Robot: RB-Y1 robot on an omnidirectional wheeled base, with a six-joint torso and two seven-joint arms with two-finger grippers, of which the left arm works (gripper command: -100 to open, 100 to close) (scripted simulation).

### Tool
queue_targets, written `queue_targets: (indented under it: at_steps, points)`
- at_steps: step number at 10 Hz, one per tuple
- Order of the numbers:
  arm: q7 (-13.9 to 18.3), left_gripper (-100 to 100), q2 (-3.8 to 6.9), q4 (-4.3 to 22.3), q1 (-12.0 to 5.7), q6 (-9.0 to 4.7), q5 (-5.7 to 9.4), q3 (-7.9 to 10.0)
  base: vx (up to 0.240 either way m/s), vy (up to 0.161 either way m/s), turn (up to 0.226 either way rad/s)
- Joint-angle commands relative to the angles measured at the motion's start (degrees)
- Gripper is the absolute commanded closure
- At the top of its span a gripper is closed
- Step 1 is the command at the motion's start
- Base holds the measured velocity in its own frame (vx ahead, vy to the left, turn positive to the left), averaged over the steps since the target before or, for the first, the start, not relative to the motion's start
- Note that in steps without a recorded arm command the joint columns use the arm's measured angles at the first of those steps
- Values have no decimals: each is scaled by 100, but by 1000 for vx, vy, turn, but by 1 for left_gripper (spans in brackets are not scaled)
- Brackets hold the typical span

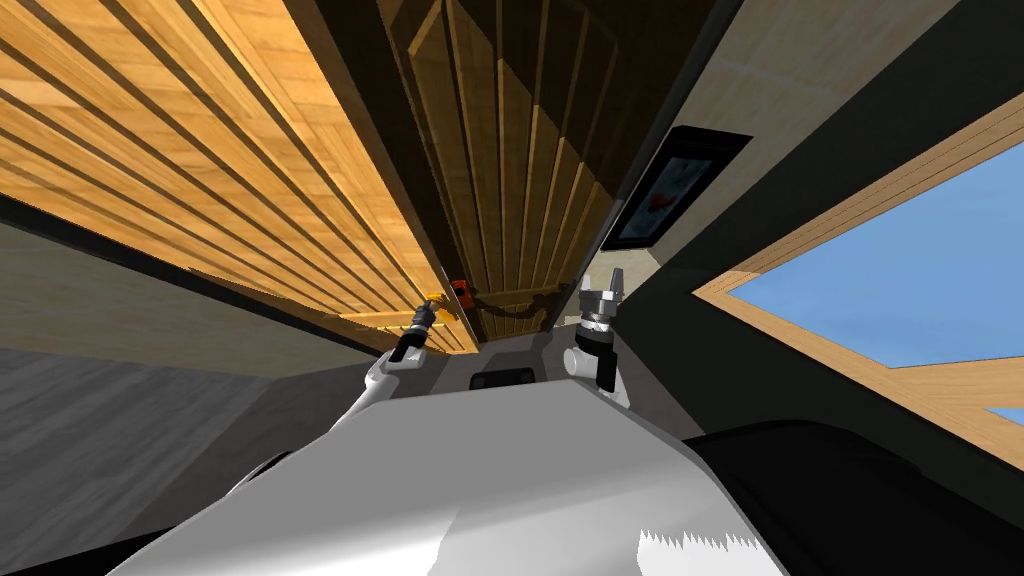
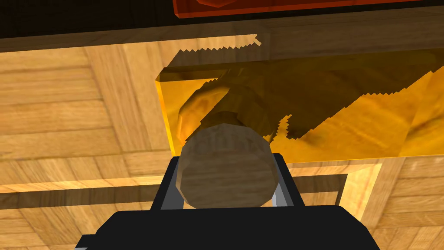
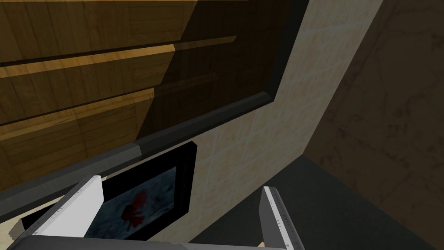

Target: Pull the door open

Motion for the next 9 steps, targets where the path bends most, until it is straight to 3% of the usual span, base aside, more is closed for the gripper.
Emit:
queue_targets:
  at_steps: [1,4,9]
  points:
    - [-1,100,-6,16,27,14,-2,-10,-32,19,-21]
    - [-1,100,-6,16,27,14,-2,-10,-14,2,3]
    - [238,100,287,-156,265,-101,13,-255,-169,74,-70]
